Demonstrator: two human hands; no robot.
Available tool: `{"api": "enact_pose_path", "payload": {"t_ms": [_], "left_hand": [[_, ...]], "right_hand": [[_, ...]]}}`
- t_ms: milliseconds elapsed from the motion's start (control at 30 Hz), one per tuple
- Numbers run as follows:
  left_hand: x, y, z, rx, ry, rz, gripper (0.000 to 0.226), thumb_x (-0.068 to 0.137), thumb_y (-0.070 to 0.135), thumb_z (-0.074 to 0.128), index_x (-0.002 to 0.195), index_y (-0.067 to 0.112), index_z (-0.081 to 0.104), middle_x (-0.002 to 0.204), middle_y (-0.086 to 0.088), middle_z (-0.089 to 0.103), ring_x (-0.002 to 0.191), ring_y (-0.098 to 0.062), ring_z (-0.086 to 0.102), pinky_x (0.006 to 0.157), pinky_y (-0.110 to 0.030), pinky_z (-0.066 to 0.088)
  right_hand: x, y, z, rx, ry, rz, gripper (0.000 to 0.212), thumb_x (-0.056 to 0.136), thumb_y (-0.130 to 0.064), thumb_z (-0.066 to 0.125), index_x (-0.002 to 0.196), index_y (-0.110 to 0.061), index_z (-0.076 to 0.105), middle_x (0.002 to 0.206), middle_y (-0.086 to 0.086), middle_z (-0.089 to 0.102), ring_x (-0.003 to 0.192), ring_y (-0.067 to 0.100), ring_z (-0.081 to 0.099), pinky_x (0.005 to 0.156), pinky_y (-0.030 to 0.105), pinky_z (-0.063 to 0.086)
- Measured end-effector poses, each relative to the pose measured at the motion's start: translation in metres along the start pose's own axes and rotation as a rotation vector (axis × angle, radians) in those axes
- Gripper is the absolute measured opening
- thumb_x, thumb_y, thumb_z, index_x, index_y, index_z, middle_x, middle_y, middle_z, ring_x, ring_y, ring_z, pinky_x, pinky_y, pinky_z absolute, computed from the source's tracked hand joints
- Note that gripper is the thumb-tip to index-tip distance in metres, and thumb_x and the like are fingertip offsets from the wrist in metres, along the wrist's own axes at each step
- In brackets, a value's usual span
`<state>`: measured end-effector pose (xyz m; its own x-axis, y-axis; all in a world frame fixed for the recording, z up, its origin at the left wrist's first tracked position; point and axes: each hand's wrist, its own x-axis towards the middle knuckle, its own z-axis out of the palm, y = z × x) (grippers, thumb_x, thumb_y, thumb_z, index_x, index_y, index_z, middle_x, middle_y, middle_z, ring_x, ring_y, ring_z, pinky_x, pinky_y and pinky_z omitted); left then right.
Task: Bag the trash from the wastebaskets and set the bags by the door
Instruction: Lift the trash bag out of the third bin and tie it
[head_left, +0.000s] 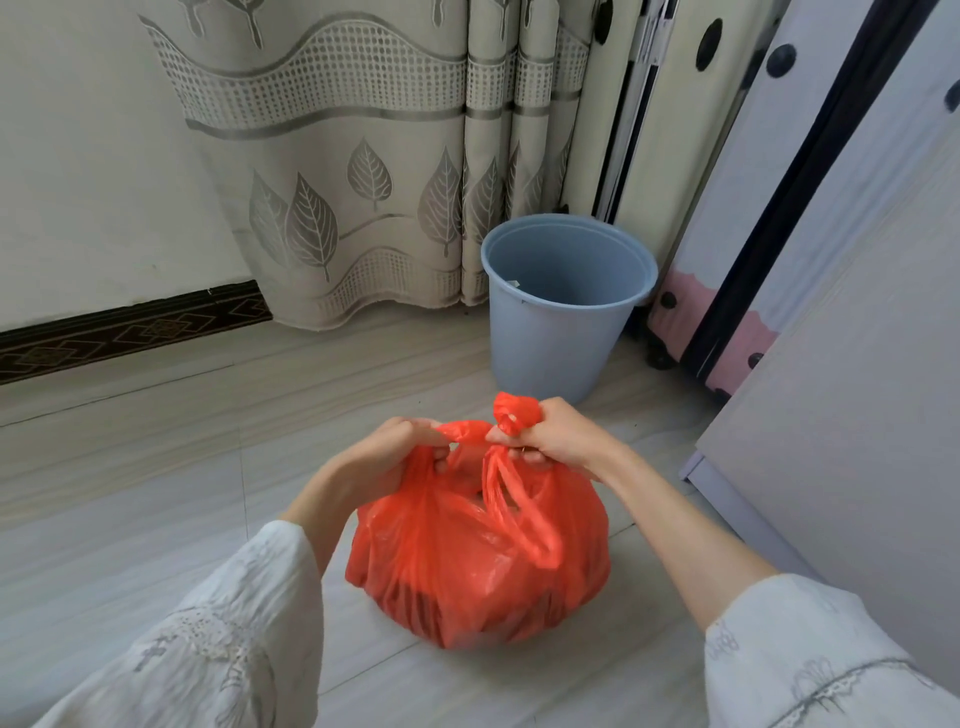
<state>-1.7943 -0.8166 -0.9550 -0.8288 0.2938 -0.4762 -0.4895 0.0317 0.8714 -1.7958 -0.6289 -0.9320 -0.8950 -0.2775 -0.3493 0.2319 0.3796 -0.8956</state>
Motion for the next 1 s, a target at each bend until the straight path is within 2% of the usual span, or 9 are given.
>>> {"api": "enact_pose_path", "payload": {"t_ms": [100,200,300,433,533,600,733,900,1000], "left_hand": [[-0.003,0.006,0.003,-0.016,-0.044,-0.05,0.021,0.08,0.001,0.04,0.061,0.006,0.049,0.051,-0.004,0.051,0.043,-0.014,0.049,0.049,-0.023,0.041],[-0.003,0.008,0.007,-0.02,-0.126,-0.094,0.027,0.082,0.012,0.035,0.067,0.003,0.054,0.055,-0.006,0.063,0.048,-0.016,0.056,0.054,-0.022,0.049],[0.002,0.008,0.011,-0.033,-0.087,-0.128,0.037,0.09,0.023,0.027,0.068,0.007,0.053,0.059,-0.009,0.068,0.047,-0.018,0.058,0.058,-0.026,0.044],[0.004,0.003,0.014,0.113,-0.093,-0.205,0.053,0.097,0.037,0.017,0.084,0.008,0.06,0.067,-0.004,0.071,0.055,-0.014,0.062,0.061,-0.024,0.042],[0.007,0.0,0.012,-0.008,-0.12,-0.234,0.051,0.094,0.049,0.023,0.092,0.011,0.057,0.083,-0.01,0.062,0.073,-0.021,0.059,0.068,-0.028,0.045],[0.007,0.003,0.01,-0.133,-0.129,-0.216,0.042,0.093,0.048,0.03,0.091,0.016,0.057,0.082,-0.007,0.06,0.081,-0.023,0.054,0.074,-0.03,0.043],[0.004,0.019,0.014,-0.467,-0.058,-0.147,0.029,0.09,0.038,0.044,0.08,0.015,0.059,0.072,0.003,0.063,0.066,-0.011,0.056,0.065,-0.022,0.04],[-0.006,0.034,0.019,-0.791,-0.058,-0.086,0.022,0.087,0.026,0.053,0.09,0.006,0.058,0.073,-0.008,0.068,0.072,-0.019,0.069,0.087,-0.027,0.049],[-0.003,0.037,0.025,-0.855,0.065,0.002,0.01,0.087,0.012,0.053,0.096,0.015,0.048,0.068,-0.003,0.05,0.058,-0.014,0.056,0.063,-0.024,0.055]], "right_hand": [[0.008,0.001,0.004,0.032,0.223,-0.001,0.019,0.081,0.006,0.057,0.096,0.01,0.068,0.042,-0.003,0.056,0.029,0.001,0.044,0.038,0.015,0.034],[0.011,0.0,0.008,0.367,0.339,0.029,0.024,0.081,0.017,0.049,0.099,0.016,0.063,0.058,0.001,0.062,0.049,0.008,0.056,0.044,0.013,0.047],[0.012,-0.001,0.011,0.554,0.406,0.004,0.028,0.079,0.022,0.044,0.078,0.004,0.066,0.064,0.001,0.063,0.064,0.013,0.058,0.051,0.012,0.053],[0.01,-0.003,0.015,0.703,0.31,-0.013,0.032,0.078,0.021,0.042,0.071,-0.002,0.063,0.073,0.01,0.066,0.069,0.022,0.063,0.061,0.022,0.053],[0.007,-0.005,0.013,0.811,0.204,-0.048,0.031,0.078,0.022,0.039,0.07,0.001,0.061,0.065,0.007,0.07,0.065,0.021,0.066,0.063,0.026,0.055],[0.007,-0.006,0.011,0.794,0.177,-0.079,0.032,0.077,0.023,0.04,0.069,0.001,0.061,0.066,0.009,0.068,0.069,0.023,0.063,0.068,0.029,0.052],[0.005,-0.008,0.008,0.612,0.207,-0.12,0.034,0.074,0.02,0.043,0.068,-0.005,0.064,0.069,0.012,0.062,0.064,0.02,0.058,0.065,0.028,0.049],[0.002,-0.012,0.006,0.462,0.203,-0.153,0.033,0.075,0.016,0.049,0.073,-0.01,0.069,0.066,0.004,0.066,0.059,0.009,0.062,0.066,0.023,0.05],[0.001,-0.012,0.009,0.443,0.168,-0.155,0.031,0.079,0.013,0.051,0.077,-0.011,0.07,0.073,0.005,0.067,0.068,0.014,0.062,0.077,0.029,0.051]]}}
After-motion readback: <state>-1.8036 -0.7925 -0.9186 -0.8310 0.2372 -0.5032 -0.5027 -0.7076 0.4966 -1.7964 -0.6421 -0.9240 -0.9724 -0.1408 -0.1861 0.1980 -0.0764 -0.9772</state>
